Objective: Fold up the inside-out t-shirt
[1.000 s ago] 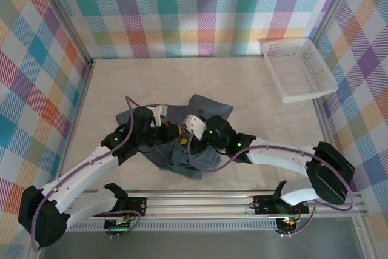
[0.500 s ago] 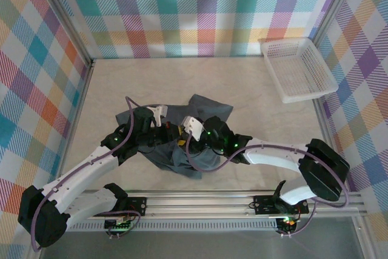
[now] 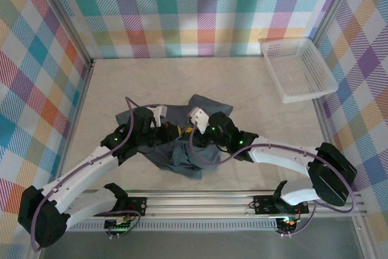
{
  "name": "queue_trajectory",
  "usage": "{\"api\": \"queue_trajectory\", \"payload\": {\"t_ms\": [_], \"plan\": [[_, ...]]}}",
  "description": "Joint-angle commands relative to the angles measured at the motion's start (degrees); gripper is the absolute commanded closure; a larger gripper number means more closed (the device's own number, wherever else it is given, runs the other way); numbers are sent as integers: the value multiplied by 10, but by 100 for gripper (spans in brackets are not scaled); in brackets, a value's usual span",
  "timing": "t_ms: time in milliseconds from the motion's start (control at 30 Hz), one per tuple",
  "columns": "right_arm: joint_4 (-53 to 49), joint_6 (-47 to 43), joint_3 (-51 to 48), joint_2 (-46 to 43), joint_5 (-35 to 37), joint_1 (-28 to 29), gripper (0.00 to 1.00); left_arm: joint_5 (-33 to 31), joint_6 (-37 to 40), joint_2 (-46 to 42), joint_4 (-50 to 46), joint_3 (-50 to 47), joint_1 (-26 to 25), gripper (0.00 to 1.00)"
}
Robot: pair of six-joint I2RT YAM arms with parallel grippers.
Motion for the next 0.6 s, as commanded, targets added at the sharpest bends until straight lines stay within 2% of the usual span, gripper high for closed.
{"api": "queue_trajectory", "payload": {"t_ms": [0, 200, 333, 433, 467, 567], "plan": [[-72, 62, 6, 0, 32, -30, 62, 1, 13, -9, 3, 4, -5, 100], [-126, 98, 14, 1, 47, -54, 63, -1, 13, -10, 3, 1, -5, 100], [-158, 124, 7, -7, 49, -74, 59, -1, 13, -6, 7, 2, -5, 100], [-112, 99, -27, -60, -81, -71, 53, 2, 13, 0, 5, 7, -5, 100], [-101, 111, -39, -81, -94, -63, 53, 3, 15, 1, 4, 8, -5, 100], [-116, 154, -48, -123, -27, -11, 57, 1, 17, 6, 2, 11, -5, 100]]}}
